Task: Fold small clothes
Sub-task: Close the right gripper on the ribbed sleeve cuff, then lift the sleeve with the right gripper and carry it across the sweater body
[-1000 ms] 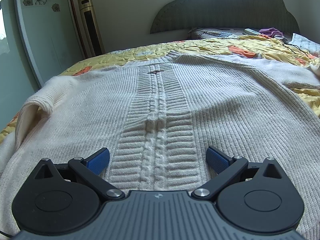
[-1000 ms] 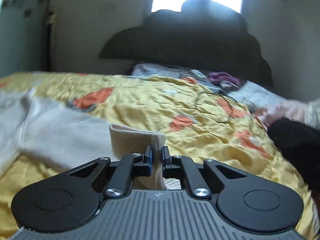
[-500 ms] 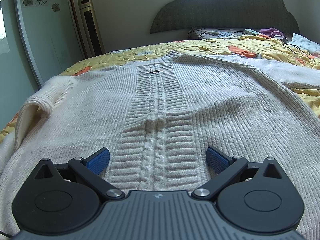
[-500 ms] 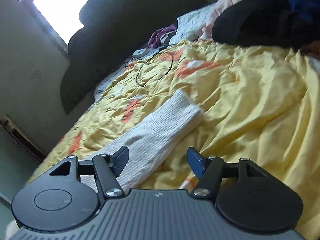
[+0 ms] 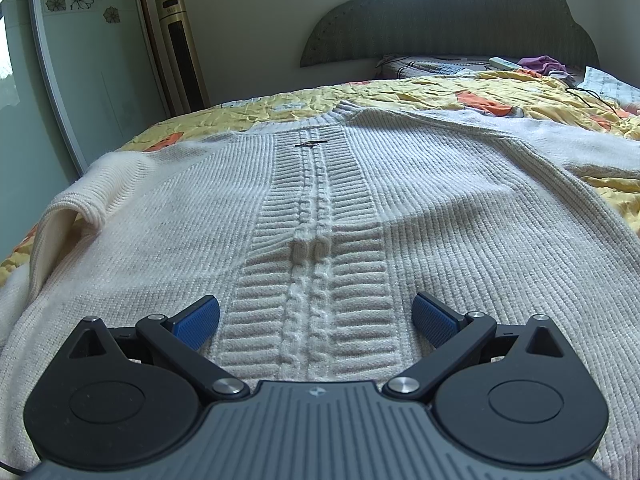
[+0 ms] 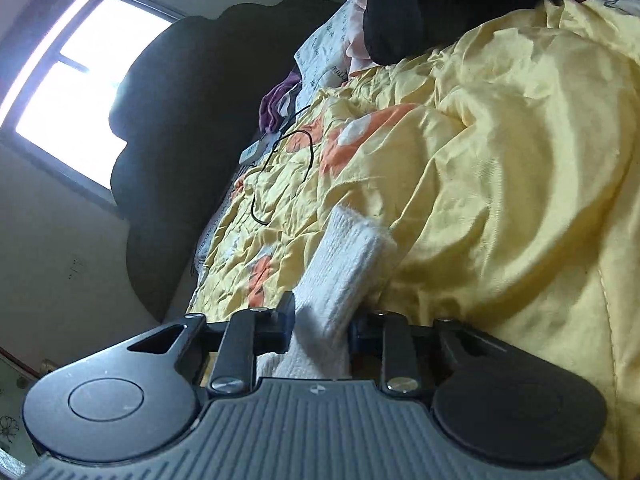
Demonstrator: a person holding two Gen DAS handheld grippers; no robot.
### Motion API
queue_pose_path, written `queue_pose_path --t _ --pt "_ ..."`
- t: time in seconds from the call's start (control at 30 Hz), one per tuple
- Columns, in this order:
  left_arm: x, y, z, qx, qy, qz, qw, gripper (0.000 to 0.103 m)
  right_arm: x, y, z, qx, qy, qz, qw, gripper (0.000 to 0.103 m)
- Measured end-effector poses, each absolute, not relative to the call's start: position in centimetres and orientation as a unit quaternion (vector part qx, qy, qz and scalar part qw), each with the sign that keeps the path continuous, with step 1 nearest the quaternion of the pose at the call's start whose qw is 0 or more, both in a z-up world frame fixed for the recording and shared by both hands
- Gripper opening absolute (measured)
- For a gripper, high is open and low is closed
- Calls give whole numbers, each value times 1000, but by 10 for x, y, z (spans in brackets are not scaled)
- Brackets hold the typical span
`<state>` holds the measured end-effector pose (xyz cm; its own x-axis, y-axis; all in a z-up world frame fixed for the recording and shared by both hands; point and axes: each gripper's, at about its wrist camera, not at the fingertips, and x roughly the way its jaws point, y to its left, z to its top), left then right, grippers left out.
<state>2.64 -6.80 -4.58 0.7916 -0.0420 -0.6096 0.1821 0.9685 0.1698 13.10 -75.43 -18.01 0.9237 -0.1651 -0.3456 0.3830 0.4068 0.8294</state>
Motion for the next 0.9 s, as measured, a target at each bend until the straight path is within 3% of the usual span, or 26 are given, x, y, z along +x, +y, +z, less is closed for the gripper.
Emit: queue_pose_path --t 0.4,0.9 --pt "38 -66 -30 126 336 -65 931 103 132 -686 -113 438 107 -46 892 15" --pt "83 -21 -11 120 345 -1 931 103 174 -501 -72 335 202 135 910 15"
